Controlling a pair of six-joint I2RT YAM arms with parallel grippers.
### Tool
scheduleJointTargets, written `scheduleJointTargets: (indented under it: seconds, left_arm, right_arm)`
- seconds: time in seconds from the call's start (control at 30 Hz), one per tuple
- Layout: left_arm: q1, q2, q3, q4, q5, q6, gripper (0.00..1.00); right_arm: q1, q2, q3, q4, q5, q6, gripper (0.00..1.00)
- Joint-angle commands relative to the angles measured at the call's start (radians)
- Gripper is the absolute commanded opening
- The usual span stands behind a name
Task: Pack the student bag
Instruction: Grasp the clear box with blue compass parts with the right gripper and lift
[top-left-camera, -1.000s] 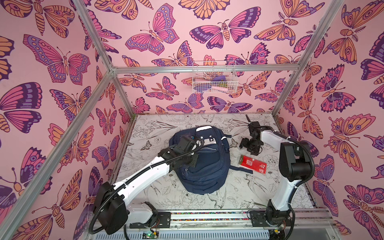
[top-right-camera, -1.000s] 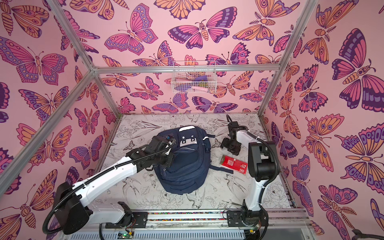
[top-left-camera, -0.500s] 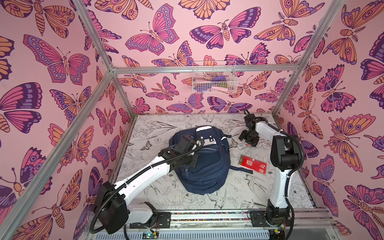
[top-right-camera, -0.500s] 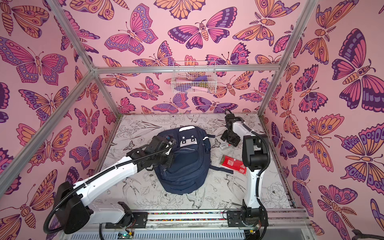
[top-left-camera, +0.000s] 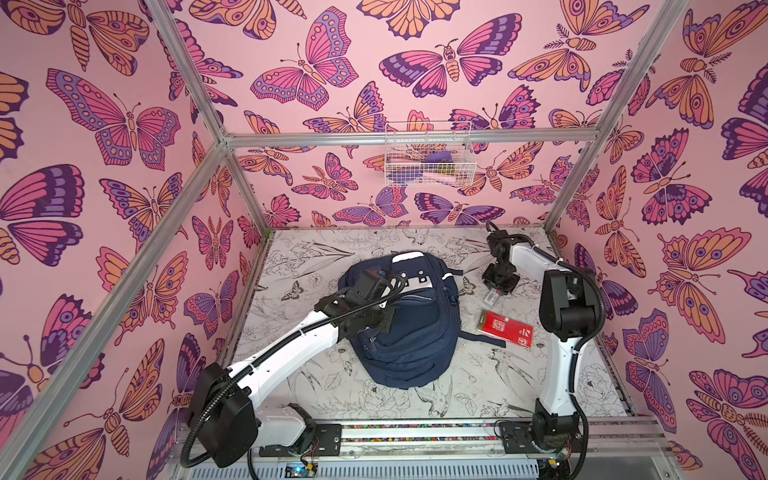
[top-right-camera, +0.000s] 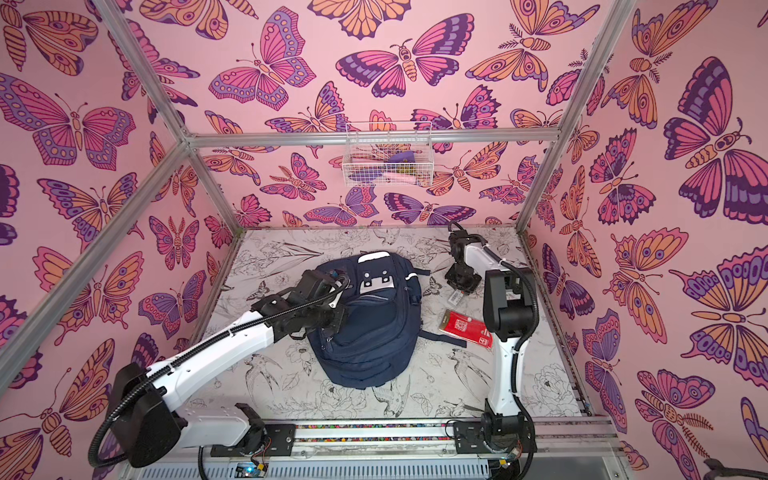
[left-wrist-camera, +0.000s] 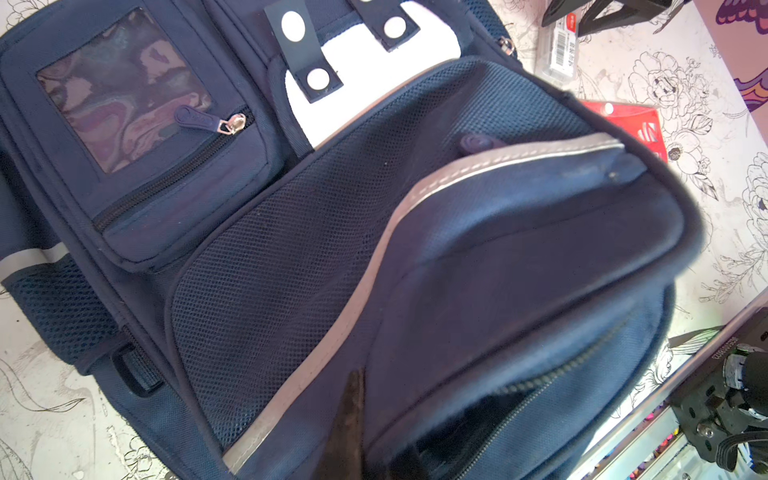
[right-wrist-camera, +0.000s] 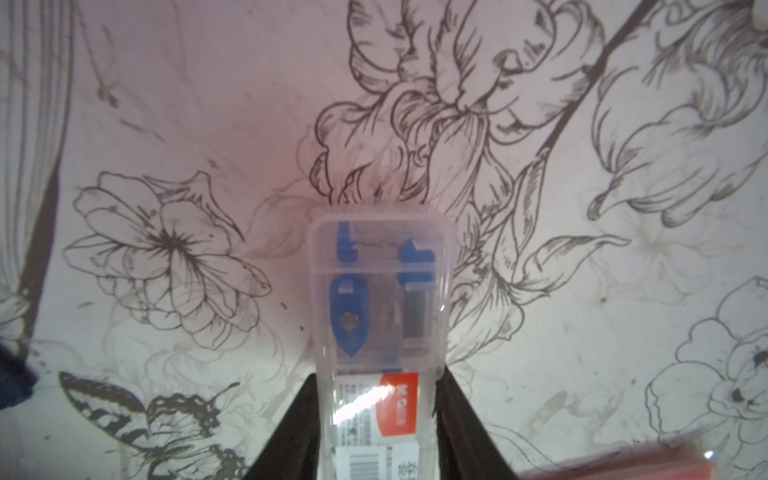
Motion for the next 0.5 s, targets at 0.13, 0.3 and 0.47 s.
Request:
scheduleJointTargets:
  seconds: [0.13,0.3,0.47]
  left_arm:
    - [0.018,-0.016,-0.007,0.041,-0.020,-0.023,0.00]
    - [0.023,-0.010,-0.005,0.043,-0.011,-0.026,0.00]
    - [0.026,-0.005,-0.004,0.044,0.003,-0.028,0.00]
  right_arm:
    - [0.010,-0.073,-0.057,0.005,-0.005,-0.069,0.20]
    - [0.042,-0.202,-0.157,0.030,0.033,-0.122,0.24]
    - [0.040,-0.166,-0.123,-0.042,0.122,-0.141,0.69]
